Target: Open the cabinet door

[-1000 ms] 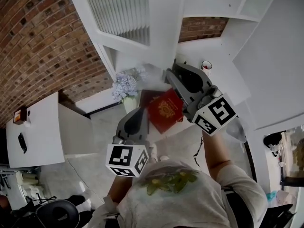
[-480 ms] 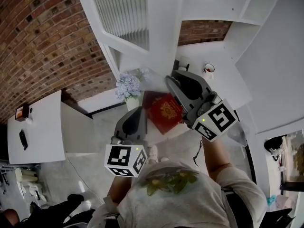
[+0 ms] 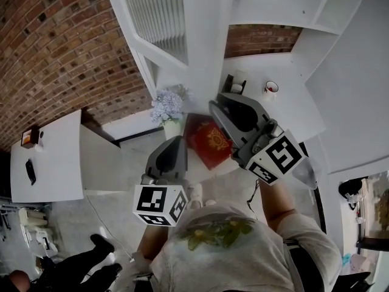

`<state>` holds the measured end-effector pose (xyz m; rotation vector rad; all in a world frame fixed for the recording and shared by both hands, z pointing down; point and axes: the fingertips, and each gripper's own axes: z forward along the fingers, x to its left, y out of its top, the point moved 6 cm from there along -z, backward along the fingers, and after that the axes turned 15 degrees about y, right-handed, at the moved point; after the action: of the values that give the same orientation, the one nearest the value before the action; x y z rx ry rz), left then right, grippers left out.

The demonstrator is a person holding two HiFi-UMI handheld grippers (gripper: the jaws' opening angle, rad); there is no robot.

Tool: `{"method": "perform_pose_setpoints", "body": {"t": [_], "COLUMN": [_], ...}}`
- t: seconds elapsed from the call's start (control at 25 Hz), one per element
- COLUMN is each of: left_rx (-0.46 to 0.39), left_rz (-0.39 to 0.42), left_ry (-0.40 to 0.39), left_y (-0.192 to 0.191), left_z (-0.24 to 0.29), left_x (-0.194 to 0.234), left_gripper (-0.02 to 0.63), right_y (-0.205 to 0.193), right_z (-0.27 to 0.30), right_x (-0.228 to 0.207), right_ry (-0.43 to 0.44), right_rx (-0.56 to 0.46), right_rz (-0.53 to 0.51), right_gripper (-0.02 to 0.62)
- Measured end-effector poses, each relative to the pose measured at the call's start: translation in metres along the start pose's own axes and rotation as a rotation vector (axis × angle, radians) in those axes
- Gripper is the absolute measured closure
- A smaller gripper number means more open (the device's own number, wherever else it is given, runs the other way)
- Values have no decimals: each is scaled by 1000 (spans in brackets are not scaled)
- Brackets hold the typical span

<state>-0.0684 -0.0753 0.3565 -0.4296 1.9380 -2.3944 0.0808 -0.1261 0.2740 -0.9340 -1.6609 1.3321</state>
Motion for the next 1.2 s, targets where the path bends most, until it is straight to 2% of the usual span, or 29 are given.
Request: {"method": "perform_pose_setpoints", "body": {"t": [1.2], "left_rx": [11], "left_rz": [-31], "left_ry": [91], "left_y": [-10], "left_z": [-31], "left_x": [25], "left_gripper": [597], "right_y": [2], "right_z": [36], "right_x": [48], "right_ry": [157], "right_rx": [-30], "right_rz": [22], "right_gripper": [529]}}
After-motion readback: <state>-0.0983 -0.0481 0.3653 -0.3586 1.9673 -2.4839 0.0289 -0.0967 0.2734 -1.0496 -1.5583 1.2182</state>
